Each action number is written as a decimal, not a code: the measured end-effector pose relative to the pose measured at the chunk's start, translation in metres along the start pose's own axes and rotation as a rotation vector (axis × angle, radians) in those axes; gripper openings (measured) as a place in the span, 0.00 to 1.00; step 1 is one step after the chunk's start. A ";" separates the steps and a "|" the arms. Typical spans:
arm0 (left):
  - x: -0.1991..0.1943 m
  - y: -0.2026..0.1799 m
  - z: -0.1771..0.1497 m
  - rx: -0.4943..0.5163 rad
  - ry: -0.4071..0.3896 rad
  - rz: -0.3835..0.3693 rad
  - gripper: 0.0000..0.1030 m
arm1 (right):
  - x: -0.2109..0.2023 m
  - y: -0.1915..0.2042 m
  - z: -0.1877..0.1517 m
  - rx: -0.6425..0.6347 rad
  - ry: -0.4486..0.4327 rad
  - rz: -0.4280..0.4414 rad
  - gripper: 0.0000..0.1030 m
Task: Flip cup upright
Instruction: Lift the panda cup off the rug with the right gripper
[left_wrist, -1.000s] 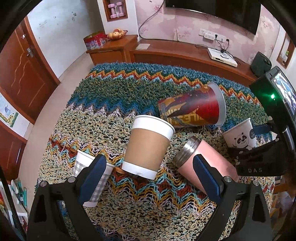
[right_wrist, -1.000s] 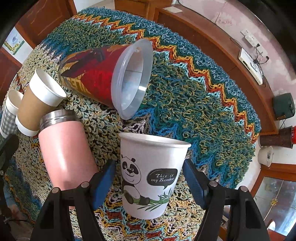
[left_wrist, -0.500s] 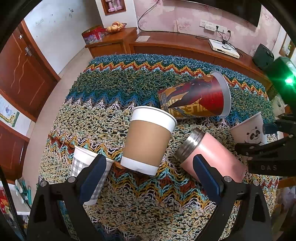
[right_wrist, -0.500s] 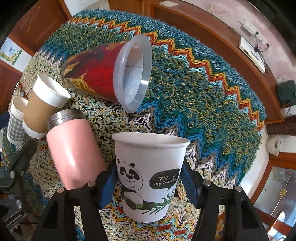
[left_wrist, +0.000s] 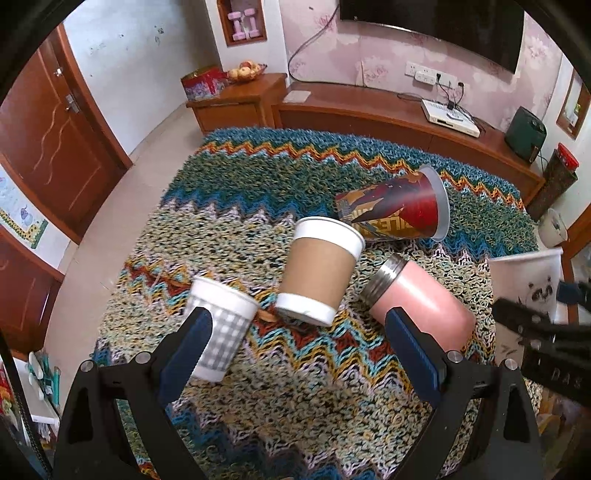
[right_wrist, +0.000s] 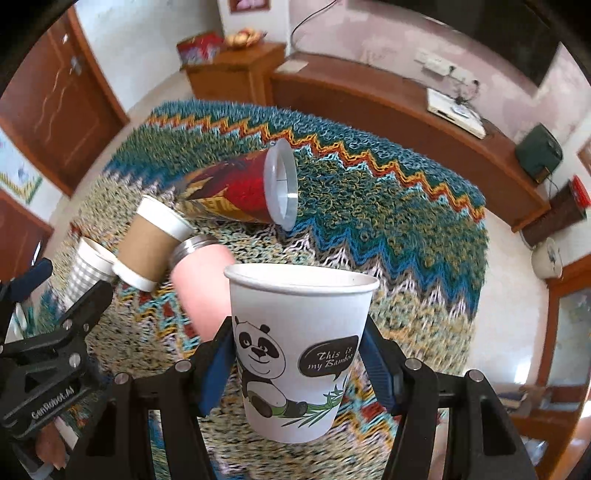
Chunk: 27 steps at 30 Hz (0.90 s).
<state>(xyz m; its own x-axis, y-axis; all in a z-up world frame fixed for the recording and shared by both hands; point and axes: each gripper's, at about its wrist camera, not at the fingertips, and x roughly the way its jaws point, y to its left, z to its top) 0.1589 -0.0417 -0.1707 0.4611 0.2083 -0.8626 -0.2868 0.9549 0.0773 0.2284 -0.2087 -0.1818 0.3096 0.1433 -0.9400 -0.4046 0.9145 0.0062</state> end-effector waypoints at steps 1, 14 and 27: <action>-0.004 0.004 -0.004 -0.006 -0.007 0.002 0.93 | -0.005 0.002 -0.006 0.012 -0.016 -0.008 0.62; -0.062 0.032 -0.053 -0.015 -0.067 -0.029 0.93 | -0.055 0.040 -0.100 0.139 -0.191 -0.037 0.63; -0.087 0.054 -0.095 -0.006 -0.088 -0.042 0.93 | -0.065 0.077 -0.154 0.186 -0.322 -0.005 0.63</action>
<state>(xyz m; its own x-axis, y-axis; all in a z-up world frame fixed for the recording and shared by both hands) 0.0239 -0.0280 -0.1391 0.5447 0.1858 -0.8178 -0.2707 0.9619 0.0382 0.0448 -0.2059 -0.1730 0.5778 0.2233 -0.7851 -0.2480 0.9644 0.0918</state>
